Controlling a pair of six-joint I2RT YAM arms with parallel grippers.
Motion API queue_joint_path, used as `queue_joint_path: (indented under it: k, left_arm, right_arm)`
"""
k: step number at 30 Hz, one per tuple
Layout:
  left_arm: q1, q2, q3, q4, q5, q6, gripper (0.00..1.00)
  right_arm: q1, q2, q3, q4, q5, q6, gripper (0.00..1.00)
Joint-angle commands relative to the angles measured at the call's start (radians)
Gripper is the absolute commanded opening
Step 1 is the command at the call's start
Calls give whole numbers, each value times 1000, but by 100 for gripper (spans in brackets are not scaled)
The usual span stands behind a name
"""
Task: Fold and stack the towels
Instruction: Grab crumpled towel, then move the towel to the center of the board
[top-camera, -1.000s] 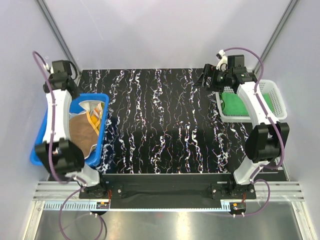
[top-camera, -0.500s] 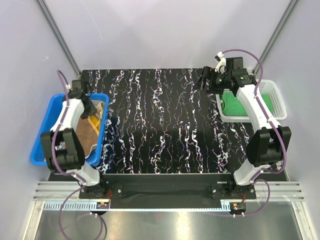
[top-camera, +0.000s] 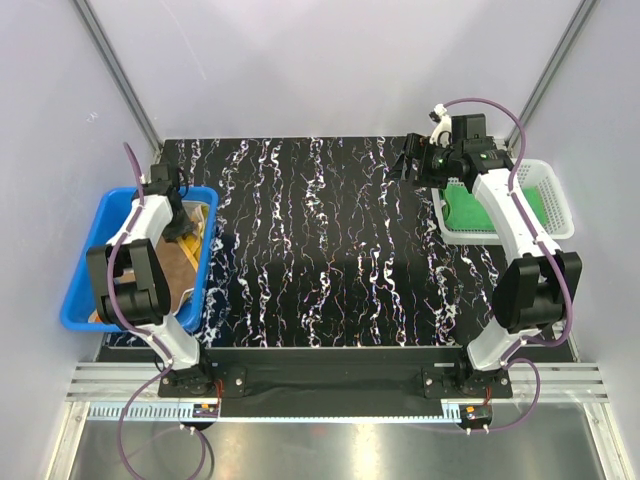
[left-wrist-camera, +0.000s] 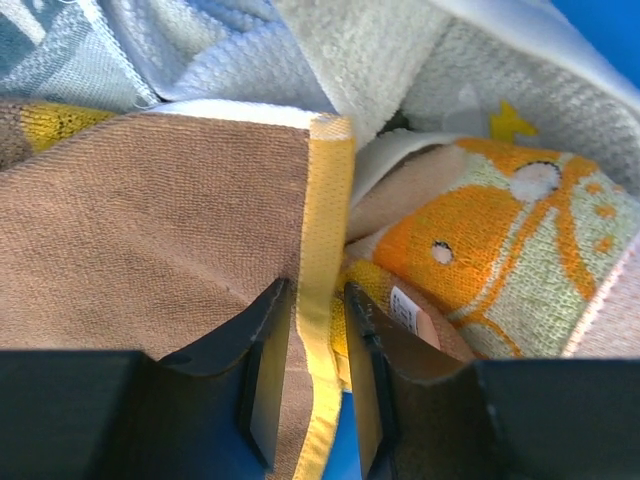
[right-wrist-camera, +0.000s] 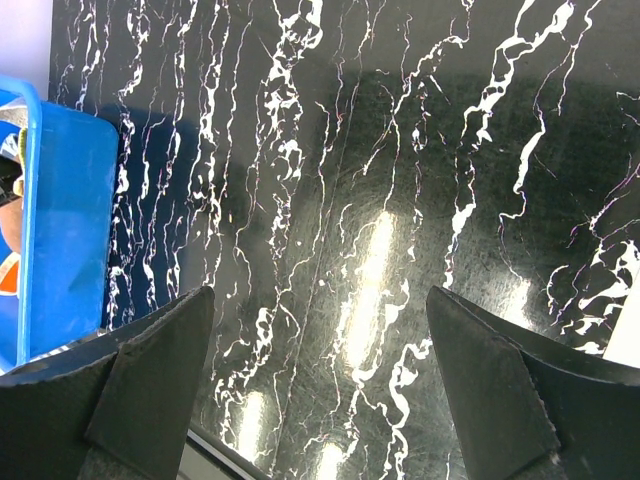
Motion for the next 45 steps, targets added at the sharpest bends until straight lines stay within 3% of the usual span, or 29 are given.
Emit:
queue_joint_path:
  k: [1,3,4,6,10,16,20,23,24,27,29,30,33,34,35,38,41,42,43,45]
  left_arm:
    - [7,15,38,34,-62,-6,30]
    - [7,26,50,28,-67,-4,23]
    - [7,32,73,19,-71,-4,10]
    - [7,32,99,-24,-81,-4,0]
    - [-11,-48,217,-145,-113,11,0]
    - [-134,-171,576,-298,-90,52,0]
    - [-250,-158,893,-365,129,39,0]
    - [-434,-189,932,-302,334,-1,0]
    - [-544,-201,898,-268,414,-16,0]
    - [-686,-263,755,-83,595,-96,0]
    - [-795,-290,563,60,662,-136,0]
    - [-850,-298,422,135,685,-150,0]
    - [-916,-324,212,236,691,-194,0]
    - [-953,-332,140,352,709,-213,0]
    - [-974,-336,-11,411,717,-269,3]
    - [-1071,-314,-188,600,725,-331,16]
    - [-1137,-260,-230,651,719,-337,22]
    - [-1139,-258,-239,652,728,-337,32]
    - [-1137,-281,-238,614,713,-337,36]
    - [-1104,-316,-200,526,585,-296,45]
  right_arm:
    - [9,8,10,16,10,-19,94]
    - [10,8,4,17,10,-20,94]
    - [9,10,2,16,15,-25,94]
    - [10,11,0,14,16,-26,94]
    - [9,8,11,0,18,-22,94]
    - [10,-21,37,-15,4,24,94]
    - [10,-81,18,-1,1,66,94]
    - [9,-153,-19,6,51,96,94]
    - [10,-183,-29,5,76,103,94]
    - [10,-228,-65,-3,111,100,95]
    - [9,-262,-88,-20,140,98,95]
    - [10,-281,-98,-24,146,97,95]
    - [9,-305,-148,-30,153,92,95]
    - [9,-314,-160,-40,162,86,95]
    - [10,-320,-194,-40,160,78,94]
    - [10,-326,-269,-35,176,54,92]
    - [10,-305,-324,-15,168,60,88]
    - [12,-279,-331,-9,159,73,84]
    - [27,-263,-331,3,145,77,82]
    - [61,-205,-322,20,151,77,79]
